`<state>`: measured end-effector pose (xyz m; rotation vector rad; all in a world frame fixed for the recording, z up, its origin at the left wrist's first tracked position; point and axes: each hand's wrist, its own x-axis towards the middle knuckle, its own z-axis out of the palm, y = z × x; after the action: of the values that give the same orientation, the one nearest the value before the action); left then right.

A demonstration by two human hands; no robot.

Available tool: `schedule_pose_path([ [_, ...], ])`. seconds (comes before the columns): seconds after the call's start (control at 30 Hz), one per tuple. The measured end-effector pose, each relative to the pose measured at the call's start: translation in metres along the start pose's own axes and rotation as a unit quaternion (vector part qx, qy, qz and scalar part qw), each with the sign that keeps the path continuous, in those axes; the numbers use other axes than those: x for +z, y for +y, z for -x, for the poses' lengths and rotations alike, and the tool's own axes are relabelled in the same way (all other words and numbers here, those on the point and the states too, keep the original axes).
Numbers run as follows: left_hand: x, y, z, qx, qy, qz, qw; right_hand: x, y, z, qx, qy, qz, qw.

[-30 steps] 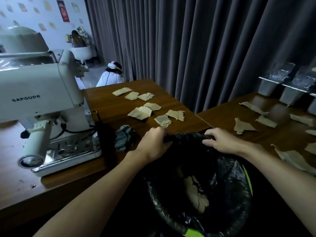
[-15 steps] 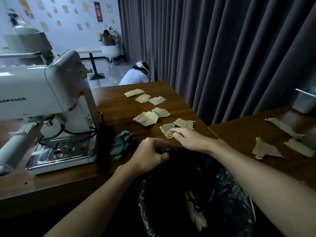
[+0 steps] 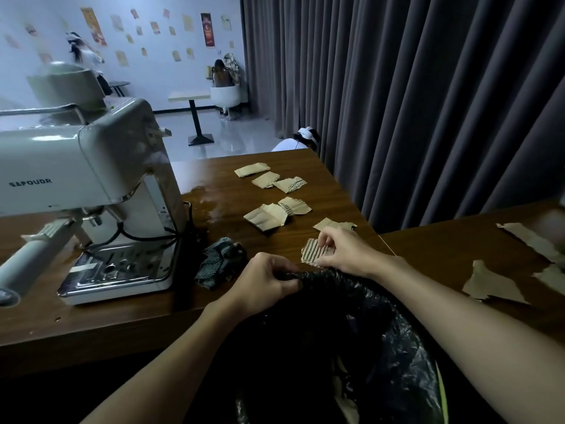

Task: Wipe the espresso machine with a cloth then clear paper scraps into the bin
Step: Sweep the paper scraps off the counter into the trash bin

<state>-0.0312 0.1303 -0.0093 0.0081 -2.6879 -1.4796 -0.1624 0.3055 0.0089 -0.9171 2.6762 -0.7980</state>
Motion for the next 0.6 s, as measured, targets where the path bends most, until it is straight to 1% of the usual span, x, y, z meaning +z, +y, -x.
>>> schedule_pose_path([
  [0.07, 0.002, -0.003, -0.002, -0.003, -0.002, 0.028, 1.0, -0.002, 0.001, 0.001, 0.021, 0.014, -0.045, 0.999],
  [0.1, 0.002, -0.004, -0.003, -0.004, -0.005, 0.036, 0.999, -0.004, 0.001, 0.002, 0.025, 0.025, -0.087, 0.996],
  [0.23, 0.003, -0.007, -0.004, -0.006, -0.011, 0.071, 0.997, -0.024, -0.004, 0.019, 0.028, 0.05, -0.238, 0.97],
  [0.27, 0.003, -0.007, -0.004, -0.004, -0.012, 0.078, 0.997, -0.031, -0.003, 0.025, 0.031, 0.03, -0.287, 0.957],
  [0.3, 0.002, -0.007, -0.004, -0.002, -0.014, 0.083, 0.996, -0.037, -0.002, 0.031, 0.034, -0.015, -0.337, 0.941],
  [0.33, 0.002, -0.007, -0.004, 0.0, -0.019, 0.088, 0.996, -0.042, 0.0, 0.037, 0.036, -0.076, -0.366, 0.927],
  [0.37, 0.001, -0.006, -0.004, 0.001, -0.025, 0.094, 0.995, -0.046, 0.002, 0.042, 0.034, -0.128, -0.35, 0.927],
  [0.4, 0.001, -0.006, -0.005, 0.001, -0.029, 0.095, 0.995, -0.046, 0.003, 0.044, 0.029, -0.143, -0.299, 0.943],
  [0.43, 0.001, -0.006, -0.005, 0.001, -0.029, 0.092, 0.995, -0.044, 0.005, 0.044, 0.026, -0.111, -0.248, 0.962],
  [0.47, 0.001, -0.006, -0.006, 0.001, -0.025, 0.087, 0.996, -0.04, 0.007, 0.041, 0.03, -0.042, -0.216, 0.975],
  [0.5, 0.001, -0.006, -0.006, 0.001, -0.021, 0.084, 0.996, -0.036, 0.008, 0.038, 0.035, 0.03, -0.205, 0.978],
  [0.53, 0.001, -0.006, -0.006, 0.001, -0.019, 0.082, 0.996, -0.032, 0.008, 0.035, 0.034, 0.07, -0.197, 0.977],
  [0.57, 0.001, -0.007, -0.006, 0.0, -0.02, 0.082, 0.996, -0.029, 0.009, 0.032, 0.03, 0.076, -0.174, 0.981],
  [0.6, 0.001, -0.007, -0.005, 0.0, -0.021, 0.082, 0.996, -0.026, 0.012, 0.028, 0.033, 0.06, -0.131, 0.989],
])
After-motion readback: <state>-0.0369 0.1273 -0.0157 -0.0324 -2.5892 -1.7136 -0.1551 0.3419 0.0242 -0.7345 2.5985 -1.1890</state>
